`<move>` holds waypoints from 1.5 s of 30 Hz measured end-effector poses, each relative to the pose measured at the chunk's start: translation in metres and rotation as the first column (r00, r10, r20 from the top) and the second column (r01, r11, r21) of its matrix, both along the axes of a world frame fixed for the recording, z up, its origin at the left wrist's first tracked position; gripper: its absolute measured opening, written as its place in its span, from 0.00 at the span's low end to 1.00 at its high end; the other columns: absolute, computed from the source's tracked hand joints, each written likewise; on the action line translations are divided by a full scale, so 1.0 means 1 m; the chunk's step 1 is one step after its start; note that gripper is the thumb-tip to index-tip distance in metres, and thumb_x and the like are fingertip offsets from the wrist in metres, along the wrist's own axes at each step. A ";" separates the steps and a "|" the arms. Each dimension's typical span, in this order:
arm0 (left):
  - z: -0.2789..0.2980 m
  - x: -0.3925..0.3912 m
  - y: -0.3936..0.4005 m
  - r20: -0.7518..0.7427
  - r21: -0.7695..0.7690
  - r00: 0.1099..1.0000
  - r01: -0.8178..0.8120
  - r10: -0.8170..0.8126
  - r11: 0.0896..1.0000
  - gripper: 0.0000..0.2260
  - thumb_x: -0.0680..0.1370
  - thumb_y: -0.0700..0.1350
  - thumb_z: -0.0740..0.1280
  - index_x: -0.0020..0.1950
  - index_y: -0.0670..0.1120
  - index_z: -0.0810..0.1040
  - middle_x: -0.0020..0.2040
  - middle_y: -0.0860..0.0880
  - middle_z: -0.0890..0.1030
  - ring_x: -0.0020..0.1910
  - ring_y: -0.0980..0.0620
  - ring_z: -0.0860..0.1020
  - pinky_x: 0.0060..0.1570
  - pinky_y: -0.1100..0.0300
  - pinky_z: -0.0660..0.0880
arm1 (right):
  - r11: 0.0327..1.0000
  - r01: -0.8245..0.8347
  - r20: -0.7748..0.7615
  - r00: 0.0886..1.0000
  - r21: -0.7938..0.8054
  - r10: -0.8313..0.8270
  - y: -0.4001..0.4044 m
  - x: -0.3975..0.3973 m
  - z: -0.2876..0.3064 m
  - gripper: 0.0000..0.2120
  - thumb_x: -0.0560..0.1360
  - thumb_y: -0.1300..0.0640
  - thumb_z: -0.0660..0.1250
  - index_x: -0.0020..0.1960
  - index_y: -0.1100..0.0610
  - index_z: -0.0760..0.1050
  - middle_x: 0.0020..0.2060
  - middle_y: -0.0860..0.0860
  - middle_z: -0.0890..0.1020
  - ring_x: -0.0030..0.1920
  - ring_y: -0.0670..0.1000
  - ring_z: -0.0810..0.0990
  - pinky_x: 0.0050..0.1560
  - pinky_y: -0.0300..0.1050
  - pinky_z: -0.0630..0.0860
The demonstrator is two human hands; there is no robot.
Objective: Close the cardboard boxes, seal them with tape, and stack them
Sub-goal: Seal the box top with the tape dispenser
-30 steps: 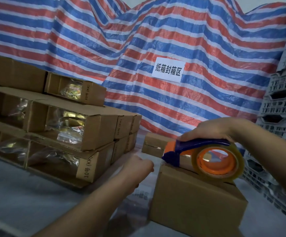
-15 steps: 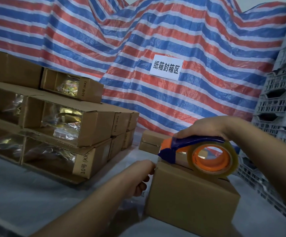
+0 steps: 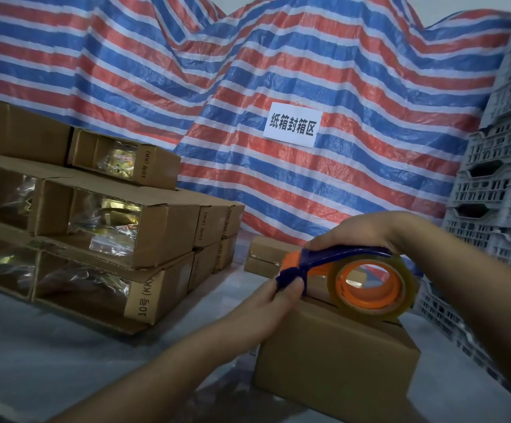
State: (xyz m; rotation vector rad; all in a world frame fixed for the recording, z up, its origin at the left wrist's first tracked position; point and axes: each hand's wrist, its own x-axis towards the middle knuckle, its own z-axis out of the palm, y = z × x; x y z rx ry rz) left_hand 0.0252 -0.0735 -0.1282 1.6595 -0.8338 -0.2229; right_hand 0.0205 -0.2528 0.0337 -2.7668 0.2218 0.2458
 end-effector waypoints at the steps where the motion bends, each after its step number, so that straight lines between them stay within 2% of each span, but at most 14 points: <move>1: -0.002 0.001 0.001 0.031 0.018 0.999 0.027 -0.028 0.999 0.12 0.70 0.75 0.58 0.52 0.78 0.66 0.49 0.75 0.72 0.51 0.74 0.71 0.47 0.73 0.65 | 1.000 0.001 0.000 1.000 0.004 -0.001 0.000 0.000 0.000 0.23 0.75 0.37 0.68 0.57 0.55 0.76 0.38 0.50 0.86 0.35 0.47 0.85 0.34 0.37 0.79; 3: -0.004 0.003 0.003 0.106 0.016 0.994 0.034 -0.036 0.999 0.13 0.70 0.69 0.65 0.51 0.81 0.66 0.51 0.74 0.76 0.53 0.70 0.76 0.50 0.71 0.73 | 1.000 0.008 0.003 1.000 0.004 -0.008 -0.001 0.001 0.000 0.23 0.74 0.36 0.68 0.57 0.55 0.76 0.39 0.51 0.87 0.36 0.47 0.85 0.35 0.38 0.79; 5: -0.006 0.006 0.003 0.241 0.040 0.970 -0.038 0.027 0.998 0.17 0.70 0.69 0.66 0.56 0.78 0.67 0.55 0.71 0.76 0.56 0.67 0.76 0.57 0.62 0.76 | 1.000 0.017 -0.002 1.000 0.012 -0.017 -0.001 0.001 0.000 0.24 0.74 0.36 0.69 0.57 0.54 0.77 0.40 0.51 0.87 0.36 0.48 0.86 0.35 0.38 0.79; 10: -0.008 0.013 0.004 0.575 0.190 0.803 -0.319 0.158 0.929 0.26 0.70 0.75 0.57 0.64 0.67 0.68 0.59 0.65 0.74 0.56 0.66 0.73 0.57 0.58 0.75 | 1.000 0.011 0.010 1.000 -0.004 -0.011 0.004 0.000 0.001 0.22 0.75 0.37 0.69 0.55 0.56 0.78 0.36 0.51 0.86 0.32 0.47 0.84 0.33 0.38 0.78; 13: -0.007 0.019 0.005 0.706 0.234 0.694 -0.418 0.142 0.878 0.33 0.70 0.77 0.50 0.71 0.64 0.64 0.69 0.62 0.71 0.65 0.63 0.69 0.62 0.60 0.68 | 0.999 0.018 0.007 1.000 -0.035 -0.018 0.004 -0.006 0.006 0.21 0.77 0.37 0.67 0.51 0.56 0.79 0.33 0.50 0.85 0.29 0.46 0.82 0.30 0.36 0.77; 17: -0.012 0.022 0.005 0.682 0.281 0.713 -0.461 0.163 0.842 0.44 0.67 0.79 0.45 0.78 0.59 0.57 0.78 0.59 0.61 0.76 0.61 0.57 0.68 0.61 0.56 | 0.998 0.067 -0.030 0.997 -0.002 -0.067 -0.011 -0.022 0.011 0.20 0.78 0.39 0.66 0.50 0.57 0.78 0.31 0.50 0.84 0.27 0.46 0.81 0.29 0.36 0.76; 21: -0.014 0.023 0.001 0.565 0.272 0.808 -0.377 0.170 0.886 0.46 0.67 0.80 0.50 0.80 0.59 0.53 0.79 0.60 0.57 0.75 0.62 0.56 0.68 0.63 0.56 | 0.996 0.076 0.015 0.997 -0.055 -0.076 -0.016 -0.026 0.005 0.21 0.76 0.36 0.67 0.47 0.56 0.79 0.30 0.49 0.84 0.26 0.45 0.81 0.27 0.34 0.75; 24: -0.012 0.022 0.003 0.547 0.240 0.819 -0.353 0.175 0.904 0.46 0.67 0.78 0.55 0.80 0.57 0.50 0.79 0.59 0.56 0.76 0.62 0.54 0.74 0.59 0.55 | 0.993 0.072 -0.001 0.997 -0.090 -0.072 -0.011 -0.022 0.003 0.21 0.76 0.37 0.68 0.49 0.55 0.79 0.30 0.49 0.85 0.28 0.45 0.82 0.27 0.35 0.75; 26: -0.009 0.019 0.003 0.564 0.197 0.808 -0.329 0.168 0.924 0.43 0.70 0.75 0.60 0.80 0.58 0.54 0.77 0.60 0.61 0.75 0.60 0.60 0.74 0.53 0.61 | 0.995 0.075 -0.030 0.997 -0.063 -0.077 -0.009 -0.020 0.004 0.20 0.76 0.38 0.68 0.53 0.55 0.78 0.33 0.49 0.86 0.30 0.46 0.84 0.29 0.37 0.77; 29: -0.007 0.014 0.001 0.591 0.167 0.799 -0.253 0.109 0.953 0.32 0.71 0.73 0.60 0.73 0.62 0.66 0.66 0.63 0.73 0.65 0.62 0.71 0.63 0.53 0.73 | 0.997 0.063 -0.052 0.996 -0.050 -0.066 -0.009 -0.021 0.003 0.20 0.76 0.38 0.67 0.55 0.55 0.77 0.33 0.49 0.86 0.31 0.46 0.84 0.30 0.37 0.78; 36: -0.004 0.014 0.006 0.772 0.274 0.624 -0.500 0.123 0.822 0.41 0.69 0.78 0.46 0.76 0.59 0.63 0.73 0.61 0.68 0.68 0.62 0.68 0.67 0.59 0.67 | 0.998 0.062 -0.092 0.994 -0.003 -0.062 -0.023 -0.031 0.013 0.22 0.78 0.38 0.66 0.55 0.57 0.77 0.34 0.51 0.84 0.30 0.46 0.82 0.32 0.37 0.78; 39: -0.005 0.016 0.005 0.763 0.274 0.631 -0.511 0.139 0.815 0.42 0.68 0.79 0.45 0.76 0.59 0.63 0.74 0.61 0.67 0.69 0.62 0.67 0.68 0.59 0.66 | 0.992 0.113 -0.148 0.984 0.059 -0.103 -0.042 -0.047 0.016 0.24 0.77 0.38 0.67 0.58 0.59 0.78 0.34 0.52 0.83 0.29 0.48 0.81 0.32 0.38 0.78; 42: -0.005 0.015 0.004 0.727 0.286 0.676 -0.462 0.124 0.840 0.42 0.67 0.80 0.47 0.76 0.60 0.63 0.74 0.62 0.66 0.70 0.62 0.66 0.69 0.58 0.66 | 0.991 0.131 -0.133 0.983 0.041 -0.124 -0.050 -0.056 0.009 0.22 0.76 0.38 0.68 0.50 0.58 0.79 0.32 0.51 0.83 0.27 0.47 0.80 0.29 0.37 0.76; 45: 0.008 0.011 0.007 0.758 0.337 0.649 -0.467 0.059 0.817 0.36 0.69 0.78 0.50 0.69 0.60 0.71 0.66 0.62 0.74 0.61 0.65 0.71 0.60 0.64 0.70 | 0.993 0.117 -0.087 0.989 -0.034 -0.120 -0.045 -0.051 0.004 0.20 0.77 0.39 0.68 0.50 0.57 0.78 0.31 0.49 0.83 0.27 0.46 0.80 0.29 0.36 0.76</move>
